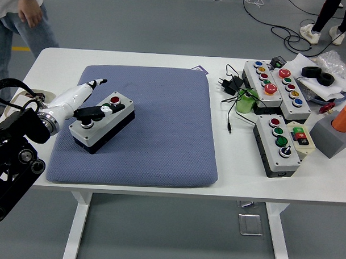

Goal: Pick up the button,place it on the desk,press the button,press the button

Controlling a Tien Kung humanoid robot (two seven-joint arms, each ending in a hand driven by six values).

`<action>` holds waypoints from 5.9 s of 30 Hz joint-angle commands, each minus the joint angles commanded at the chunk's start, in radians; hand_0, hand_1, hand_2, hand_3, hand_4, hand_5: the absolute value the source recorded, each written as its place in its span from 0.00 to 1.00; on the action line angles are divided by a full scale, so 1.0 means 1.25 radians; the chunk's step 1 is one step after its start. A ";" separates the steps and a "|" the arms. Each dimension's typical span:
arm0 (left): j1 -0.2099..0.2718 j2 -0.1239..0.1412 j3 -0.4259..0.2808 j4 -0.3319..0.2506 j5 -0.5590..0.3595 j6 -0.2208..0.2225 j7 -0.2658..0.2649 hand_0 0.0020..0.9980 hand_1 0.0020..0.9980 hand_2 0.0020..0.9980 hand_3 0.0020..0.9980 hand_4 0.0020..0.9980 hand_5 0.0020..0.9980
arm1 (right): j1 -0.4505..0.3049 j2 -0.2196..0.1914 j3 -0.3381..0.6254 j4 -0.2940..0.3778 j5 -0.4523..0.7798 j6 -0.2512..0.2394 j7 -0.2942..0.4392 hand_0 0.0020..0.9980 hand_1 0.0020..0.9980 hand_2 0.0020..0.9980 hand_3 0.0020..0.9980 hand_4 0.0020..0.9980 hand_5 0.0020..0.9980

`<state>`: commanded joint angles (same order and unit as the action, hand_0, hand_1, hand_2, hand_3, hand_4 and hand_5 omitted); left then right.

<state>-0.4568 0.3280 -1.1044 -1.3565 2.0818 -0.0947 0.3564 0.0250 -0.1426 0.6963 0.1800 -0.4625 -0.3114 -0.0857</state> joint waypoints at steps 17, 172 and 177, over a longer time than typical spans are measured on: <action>-0.009 -0.019 0.050 0.012 0.141 -0.031 0.072 0.93 0.99 1.00 1.00 1.00 0.89 | 0.007 -0.002 0.005 0.000 -0.004 -0.002 0.000 0.63 0.51 0.56 0.58 0.26 0.03; 0.051 0.065 -0.053 -0.226 -0.014 -0.101 -0.261 0.02 0.00 0.00 0.71 0.27 0.00 | -0.001 -0.003 0.012 0.000 -0.026 -0.003 -0.010 0.63 0.50 0.54 0.58 0.27 0.02; 0.052 0.067 -0.039 -0.232 -0.006 -0.183 -0.232 0.02 0.00 0.00 0.71 0.27 0.00 | -0.003 -0.003 0.011 0.000 -0.027 -0.003 -0.012 0.63 0.50 0.54 0.58 0.27 0.02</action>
<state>-0.3918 0.4118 -1.1531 -1.6470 2.0739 -0.3233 0.0667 0.0208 -0.1461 0.7100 0.1800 -0.4965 -0.3146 -0.1002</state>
